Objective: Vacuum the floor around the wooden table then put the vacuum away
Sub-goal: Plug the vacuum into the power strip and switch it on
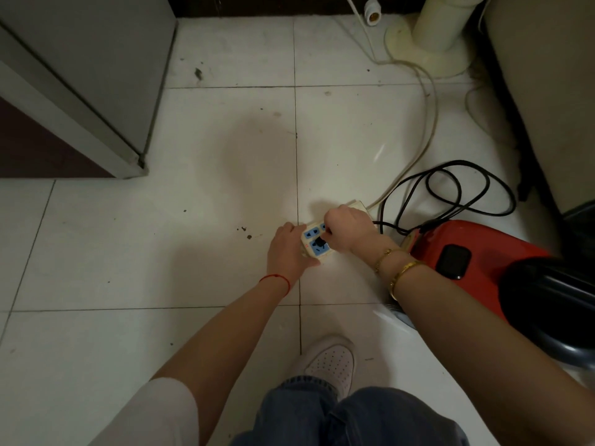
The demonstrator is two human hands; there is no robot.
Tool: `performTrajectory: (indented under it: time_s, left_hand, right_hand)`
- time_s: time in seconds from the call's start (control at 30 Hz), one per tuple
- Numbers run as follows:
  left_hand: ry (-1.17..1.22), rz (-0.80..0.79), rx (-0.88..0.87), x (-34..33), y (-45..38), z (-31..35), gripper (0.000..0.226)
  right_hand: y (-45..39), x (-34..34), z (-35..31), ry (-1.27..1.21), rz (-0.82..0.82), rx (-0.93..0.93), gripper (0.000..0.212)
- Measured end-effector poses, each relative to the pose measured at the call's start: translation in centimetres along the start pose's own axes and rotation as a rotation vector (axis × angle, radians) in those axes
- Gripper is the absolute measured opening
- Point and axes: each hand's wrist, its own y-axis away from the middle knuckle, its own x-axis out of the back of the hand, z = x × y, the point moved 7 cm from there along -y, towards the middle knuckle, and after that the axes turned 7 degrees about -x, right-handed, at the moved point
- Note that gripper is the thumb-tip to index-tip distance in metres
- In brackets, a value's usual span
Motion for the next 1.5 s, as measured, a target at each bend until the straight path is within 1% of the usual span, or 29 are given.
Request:
performTrajectory:
  time_s: [0.1, 0.3, 0.4, 0.57, 0.7, 0.8, 0.87, 0.97, 1.03, 1.07, 1.17, 1.3, 1.4, 1.5]
  left_hand:
    - [0.012, -0.002, 0.005, 0.1, 0.0, 0.0, 0.076]
    - [0.040, 0.013, 0.002, 0.2, 0.0, -0.2, 0.077]
    - [0.038, 0.002, -0.001, 0.4, 0.0, 0.0, 0.081]
    - [-0.006, -0.001, -0.017, 0.5, 0.0, 0.1, 0.079]
    - [-0.032, 0.003, -0.013, 0.3, 0.0, 0.0, 0.069]
    - [-0.060, -0.013, -0.023, 0.2, 0.1, 0.1, 0.073]
    - [-0.109, -0.054, -0.036, 0.0, 0.2, 0.3, 0.078]
    - [-0.253, -0.192, -0.092, 0.1, 0.5, 1.0, 0.083]
    - [-0.300, -0.246, -0.113, 0.6, 0.9, 2.0, 0.085]
    - [-0.305, -0.241, -0.129, 1.1, 1.1, 2.9, 0.080]
    - [-0.264, -0.147, -0.257, 3.1, 1.4, 7.3, 0.061]
    - [-0.141, -0.077, -0.552, 4.6, 2.7, 15.5, 0.051]
    - [-0.101, -0.093, -0.712, 3.9, 4.4, 20.8, 0.050]
    - [-0.157, -0.154, -0.824, 1.7, 5.9, 24.3, 0.052]
  right_hand:
    - [0.1, 0.0, -0.3, -0.013, -0.002, -0.025, 0.026]
    - [-0.5, -0.3, -1.6, -0.003, -0.033, -0.019, 0.022]
    - [-0.7, -0.7, -2.1, -0.004, -0.035, -0.025, 0.022]
    - [0.1, -1.1, -2.1, -0.016, 0.009, -0.019, 0.021]
    - [0.6, -1.7, -2.1, 0.013, 0.037, -0.007, 0.024]
    - [0.5, -1.8, -2.2, 0.050, 0.039, 0.001, 0.022]
    - [0.8, -1.8, -2.0, 0.065, 0.049, 0.021, 0.020]
    - [2.6, -0.1, -0.5, -0.033, 0.154, 0.016, 0.036]
    - [4.6, 2.1, 1.6, -0.143, 0.302, -0.022, 0.035]
    - [5.9, 3.2, 2.8, -0.180, 0.381, -0.038, 0.032]
    - [9.8, 6.1, 6.8, -0.263, 0.543, -0.097, 0.026]
    - [15.4, 8.2, 11.9, -0.251, 0.653, -0.213, 0.020]
    - [20.1, 8.6, 15.1, -0.245, 0.723, -0.296, 0.018]
    - [24.0, 7.8, 18.1, -0.233, 0.758, -0.402, 0.018]
